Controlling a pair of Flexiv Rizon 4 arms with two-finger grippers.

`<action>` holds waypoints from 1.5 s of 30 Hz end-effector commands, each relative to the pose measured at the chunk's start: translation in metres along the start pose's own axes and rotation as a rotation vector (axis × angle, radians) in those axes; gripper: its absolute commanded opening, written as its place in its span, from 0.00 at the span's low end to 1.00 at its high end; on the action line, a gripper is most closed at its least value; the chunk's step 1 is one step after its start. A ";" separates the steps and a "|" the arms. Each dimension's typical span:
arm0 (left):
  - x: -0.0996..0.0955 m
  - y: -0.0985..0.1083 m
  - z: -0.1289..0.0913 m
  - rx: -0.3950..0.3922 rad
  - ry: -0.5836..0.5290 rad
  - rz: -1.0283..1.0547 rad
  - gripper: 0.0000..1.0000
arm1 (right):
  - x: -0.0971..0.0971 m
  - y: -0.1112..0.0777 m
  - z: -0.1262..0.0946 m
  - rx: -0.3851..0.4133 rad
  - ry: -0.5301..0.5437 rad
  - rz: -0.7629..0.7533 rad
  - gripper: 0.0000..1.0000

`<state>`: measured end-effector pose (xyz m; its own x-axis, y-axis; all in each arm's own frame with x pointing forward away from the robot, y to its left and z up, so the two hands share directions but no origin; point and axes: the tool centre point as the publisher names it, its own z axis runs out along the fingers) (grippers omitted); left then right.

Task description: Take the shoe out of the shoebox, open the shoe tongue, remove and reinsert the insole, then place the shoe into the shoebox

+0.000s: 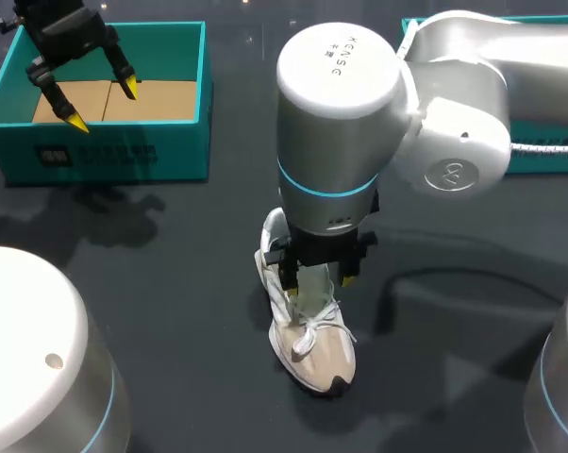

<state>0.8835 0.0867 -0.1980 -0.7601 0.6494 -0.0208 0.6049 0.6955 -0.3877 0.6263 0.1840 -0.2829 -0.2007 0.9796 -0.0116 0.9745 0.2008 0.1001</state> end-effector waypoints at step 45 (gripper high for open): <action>0.000 0.000 -0.001 -0.001 0.002 0.000 1.00 | 0.006 0.064 0.054 0.021 0.096 -0.160 0.31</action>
<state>0.8835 0.0867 -0.1980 -0.7601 0.6495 -0.0208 0.6049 0.6955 -0.3877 0.6910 0.2009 -0.3261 -0.3590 0.9307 0.0699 0.9312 0.3522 0.0937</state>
